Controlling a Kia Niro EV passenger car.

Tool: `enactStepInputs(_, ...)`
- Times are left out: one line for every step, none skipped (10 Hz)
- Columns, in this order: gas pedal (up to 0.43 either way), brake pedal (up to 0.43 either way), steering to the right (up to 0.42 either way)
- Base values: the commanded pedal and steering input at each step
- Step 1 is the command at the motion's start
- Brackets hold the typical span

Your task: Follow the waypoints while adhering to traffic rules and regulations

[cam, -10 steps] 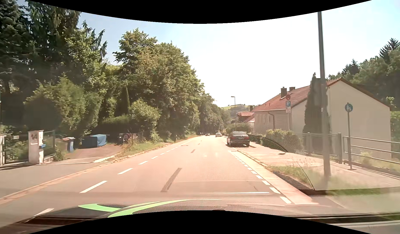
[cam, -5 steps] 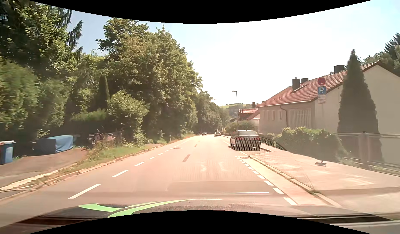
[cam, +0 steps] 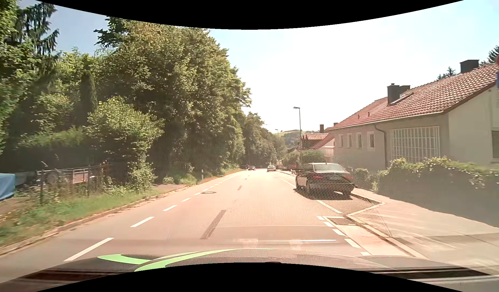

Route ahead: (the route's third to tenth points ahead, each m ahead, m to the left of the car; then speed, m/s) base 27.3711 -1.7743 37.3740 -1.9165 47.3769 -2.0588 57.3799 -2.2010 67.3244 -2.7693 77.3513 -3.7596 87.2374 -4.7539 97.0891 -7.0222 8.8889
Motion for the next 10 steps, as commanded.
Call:
enactStepInputs(0.000, 0.104, 0.007)
enactStepInputs(0.000, 0.104, 0.007)
enactStepInputs(0.000, 0.110, 0.009)
enactStepInputs(0.000, 0.110, 0.008)
enactStepInputs(0.000, 0.110, 0.010)
enactStepInputs(0.000, 0.110, 0.012)
enactStepInputs(0.000, 0.110, 0.012)
enactStepInputs(0.000, 0.110, 0.010)
enactStepInputs(0.000, 0.110, 0.008)
enactStepInputs(0.000, 0.110, 0.006)
